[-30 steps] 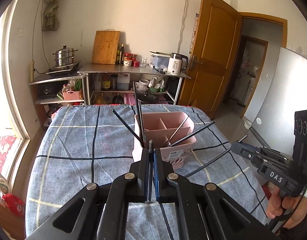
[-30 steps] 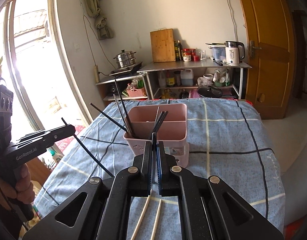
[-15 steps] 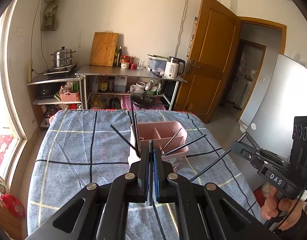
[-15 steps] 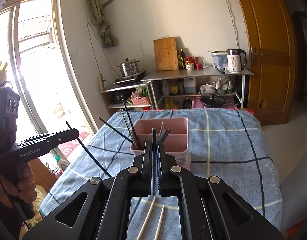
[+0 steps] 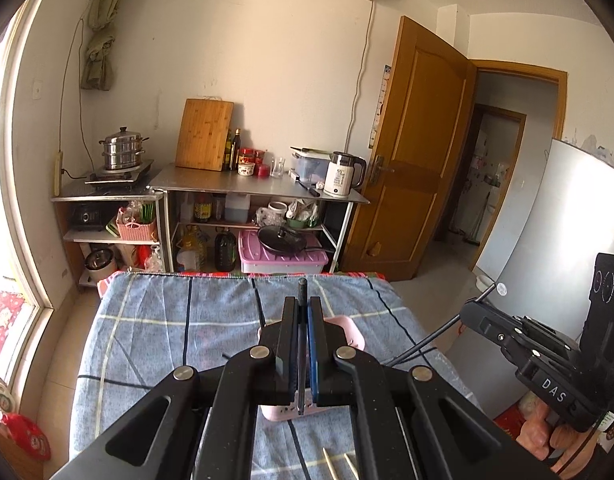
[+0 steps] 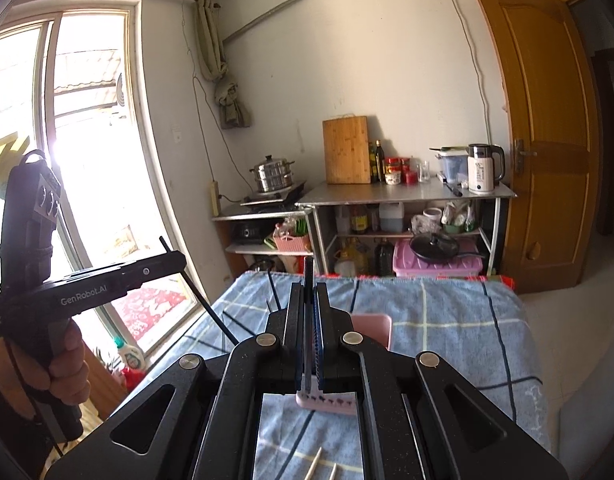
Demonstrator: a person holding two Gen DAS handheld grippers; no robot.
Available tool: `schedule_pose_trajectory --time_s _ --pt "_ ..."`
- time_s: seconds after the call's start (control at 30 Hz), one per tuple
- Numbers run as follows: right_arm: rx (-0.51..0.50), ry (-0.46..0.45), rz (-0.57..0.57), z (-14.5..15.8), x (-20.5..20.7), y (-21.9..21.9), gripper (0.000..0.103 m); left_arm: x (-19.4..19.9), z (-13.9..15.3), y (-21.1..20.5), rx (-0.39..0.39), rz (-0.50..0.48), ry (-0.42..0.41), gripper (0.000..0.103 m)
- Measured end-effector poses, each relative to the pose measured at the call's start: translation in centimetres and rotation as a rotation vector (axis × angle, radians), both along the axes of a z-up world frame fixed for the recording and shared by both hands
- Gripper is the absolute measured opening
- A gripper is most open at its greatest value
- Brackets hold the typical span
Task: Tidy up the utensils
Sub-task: 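Lift both held chopsticks, carry them over the pink basket and lower them in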
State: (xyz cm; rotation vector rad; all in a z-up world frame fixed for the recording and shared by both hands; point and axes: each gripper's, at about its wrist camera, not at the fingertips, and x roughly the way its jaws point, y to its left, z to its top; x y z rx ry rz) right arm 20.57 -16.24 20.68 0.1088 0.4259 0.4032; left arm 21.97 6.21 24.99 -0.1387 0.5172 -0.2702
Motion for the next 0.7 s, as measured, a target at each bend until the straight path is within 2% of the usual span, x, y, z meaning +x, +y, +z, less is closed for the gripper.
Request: schedule_pose_trajectory --time_s 0.3,0.7 --pt "0.027 0.000 -0.035 -0.4 3.0 -0.4 0.004 3.8 -0.2 -0.3 -0.003 0.017 -0.004 0.004" --pt "0.018 0.082 -0.042 -4.3 6.8 0.3 0.004 7.6 -5.8 -1.2 -0.009 0.009 0.076 0.004"
